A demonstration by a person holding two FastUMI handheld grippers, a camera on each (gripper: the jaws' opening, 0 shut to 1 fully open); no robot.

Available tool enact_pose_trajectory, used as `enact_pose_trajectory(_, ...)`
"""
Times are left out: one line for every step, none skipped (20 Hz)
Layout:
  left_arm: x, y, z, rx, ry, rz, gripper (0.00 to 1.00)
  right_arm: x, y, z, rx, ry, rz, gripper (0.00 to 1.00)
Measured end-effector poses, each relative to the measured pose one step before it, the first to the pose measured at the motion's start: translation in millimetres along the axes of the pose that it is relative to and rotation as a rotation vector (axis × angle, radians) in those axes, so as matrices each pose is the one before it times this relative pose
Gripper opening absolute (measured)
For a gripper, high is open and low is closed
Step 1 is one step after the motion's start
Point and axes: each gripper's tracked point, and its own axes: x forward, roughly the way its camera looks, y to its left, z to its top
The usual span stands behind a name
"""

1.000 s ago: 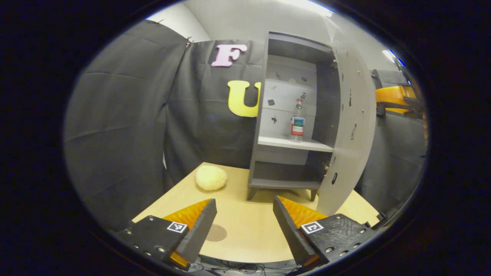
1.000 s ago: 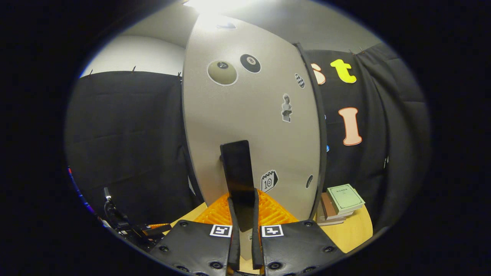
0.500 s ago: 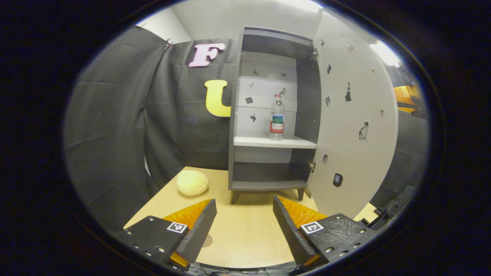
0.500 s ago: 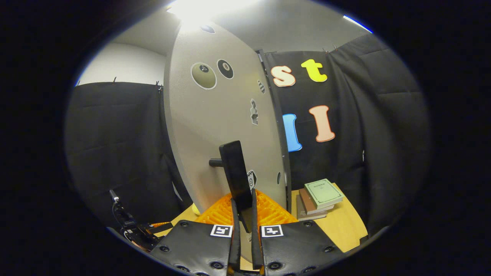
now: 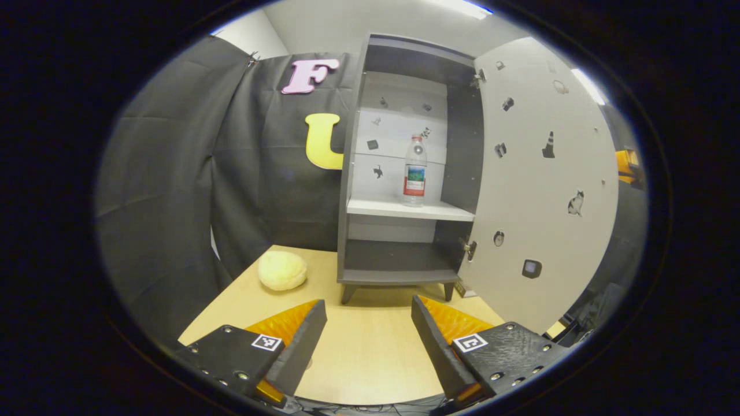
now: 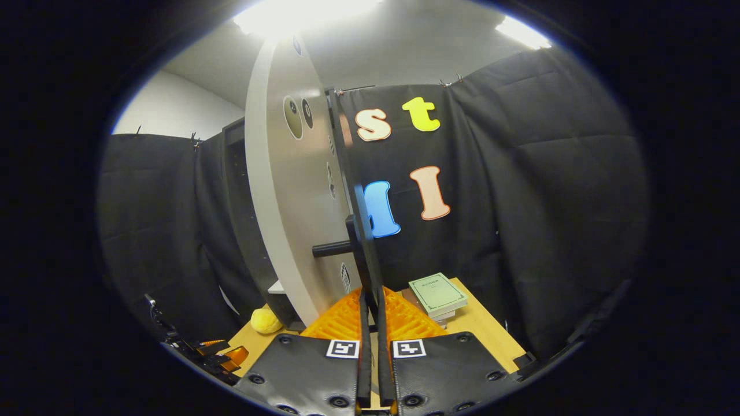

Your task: Open the cabinet door with the right hand, grasp the bottle in the cabinet with the left hand and place it on the coaster, then close the cabinet door with the right hand.

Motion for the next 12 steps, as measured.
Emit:
enact_pose_trajectory(2.63,-0.30,1.25,0.00083,0.00015,-0.00529,0.89,-0.54,0.78,0.46,0.00904,0.00402,0.01182,0.08)
enact_pose_trajectory(0.79,-1.27,2.49,0.00366,0.00010,-0.00314,0.89,-1.88,0.80,2.50,0.00687,0.00070,0.00838,0.10)
enact_pose_trajectory(0.68,-1.01,3.00,0.00506,0.00160,-0.00098,0.89,-2.70,-1.67,-2.22,-0.00014,0.00991,-0.00238,0.11)
enact_pose_trajectory(0.51,1.79,5.10,0.00891,0.00174,0.01086,0.89,-1.49,-3.33,0.26,-0.00661,0.00133,-0.01185,0.10)
enact_pose_trajectory(-1.00,1.06,4.72,0.00386,-0.00583,0.00237,0.89,-3.99,-0.64,0.04,-0.00462,0.00355,-0.00524,0.10)
enact_pose_trajectory(1.38,-0.21,6.07,0.00067,-0.00682,-0.00251,0.92,-3.99,-2.31,1.25,-0.00555,0.00325,-0.01251,0.10)
enact_pose_trajectory(4.79,0.39,6.46,0.00065,-0.00574,-0.00303,0.89,-4.45,-7.06,2.26,-0.01114,-0.00058,-0.02138,0.10)
enact_pose_trajectory(4.51,-0.27,6.94,0.00031,-0.00514,-0.00843,0.89,-3.88,-6.48,2.03,-0.01252,0.00152,-0.02003,0.07)
enact_pose_trajectory(6.47,-1.77,8.11,0.00037,-0.00746,-0.01062,0.89,-2.84,-8.60,1.74,-0.01539,-0.00410,-0.02842,0.04)
enact_pose_trajectory(7.56,-0.90,9.66,0.00081,-0.01123,-0.01048,0.92,-1.40,-10.07,1.92,-0.01693,-0.00457,-0.03565,0.04)
enact_pose_trajectory(7.24,-0.31,9.74,-0.00019,-0.01344,-0.00902,0.92,0.70,-8.61,0.72,-0.01212,0.00145,-0.03228,0.00)
enact_pose_trajectory(8.34,-0.69,11.41,-0.00107,-0.01775,-0.00816,0.92,2.35,-8.69,-0.05,-0.00310,-0.00146,-0.03214,0.00)
